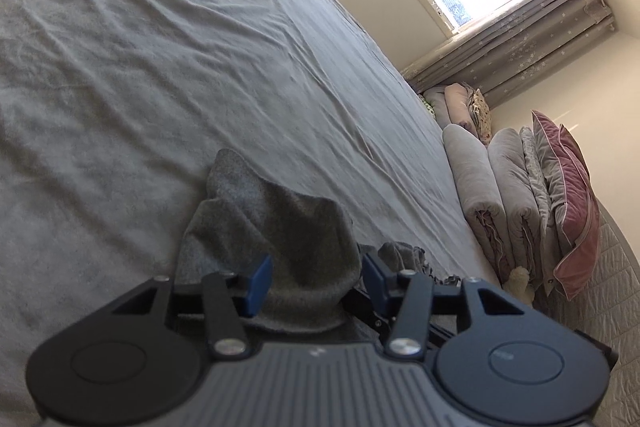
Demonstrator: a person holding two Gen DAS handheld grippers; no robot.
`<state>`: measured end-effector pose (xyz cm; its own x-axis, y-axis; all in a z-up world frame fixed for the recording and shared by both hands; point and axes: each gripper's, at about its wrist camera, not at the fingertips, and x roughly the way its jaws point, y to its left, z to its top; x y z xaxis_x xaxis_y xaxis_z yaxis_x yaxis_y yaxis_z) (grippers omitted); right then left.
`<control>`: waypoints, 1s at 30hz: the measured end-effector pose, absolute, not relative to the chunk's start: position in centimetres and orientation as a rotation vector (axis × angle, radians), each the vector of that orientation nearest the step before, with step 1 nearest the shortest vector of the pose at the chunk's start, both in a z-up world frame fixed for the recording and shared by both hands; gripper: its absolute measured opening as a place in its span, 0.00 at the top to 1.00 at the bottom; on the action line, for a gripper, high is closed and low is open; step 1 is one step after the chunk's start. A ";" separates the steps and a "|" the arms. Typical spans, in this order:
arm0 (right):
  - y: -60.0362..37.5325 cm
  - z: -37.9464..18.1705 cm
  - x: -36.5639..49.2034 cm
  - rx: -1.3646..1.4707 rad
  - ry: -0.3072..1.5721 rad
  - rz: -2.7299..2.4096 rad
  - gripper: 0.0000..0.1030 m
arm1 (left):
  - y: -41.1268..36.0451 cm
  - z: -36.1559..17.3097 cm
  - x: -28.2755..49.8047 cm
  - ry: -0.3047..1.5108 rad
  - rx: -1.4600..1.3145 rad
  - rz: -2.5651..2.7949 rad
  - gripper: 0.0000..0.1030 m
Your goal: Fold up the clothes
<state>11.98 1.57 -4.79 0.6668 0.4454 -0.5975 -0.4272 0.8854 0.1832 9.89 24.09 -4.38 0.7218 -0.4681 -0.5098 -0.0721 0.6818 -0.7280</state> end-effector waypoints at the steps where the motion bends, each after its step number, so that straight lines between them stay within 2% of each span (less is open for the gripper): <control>1: 1.5 -4.5 11.8 0.042 0.662 0.509 0.95 | 24.3 -4.4 9.9 0.746 -0.820 -0.258 0.48; 5: 1.9 -2.8 11.3 0.076 0.610 0.583 0.95 | 25.9 -4.7 9.7 0.728 -0.931 -0.291 0.38; 14: 2.9 -2.4 10.9 0.088 0.626 0.609 0.95 | 26.1 -4.8 9.7 0.730 -0.969 -0.295 0.37; 19: 2.3 -3.1 11.2 0.046 0.635 0.514 0.81 | 25.8 -4.8 9.8 0.740 -0.959 -0.291 0.37; 21: 1.8 -3.5 11.3 0.035 0.640 0.469 0.64 | 25.7 -4.8 10.0 0.752 -0.949 -0.286 0.37; 30: 1.5 -6.0 11.8 0.002 0.700 0.421 0.65 | 25.0 -5.4 10.7 0.829 -0.892 -0.227 0.37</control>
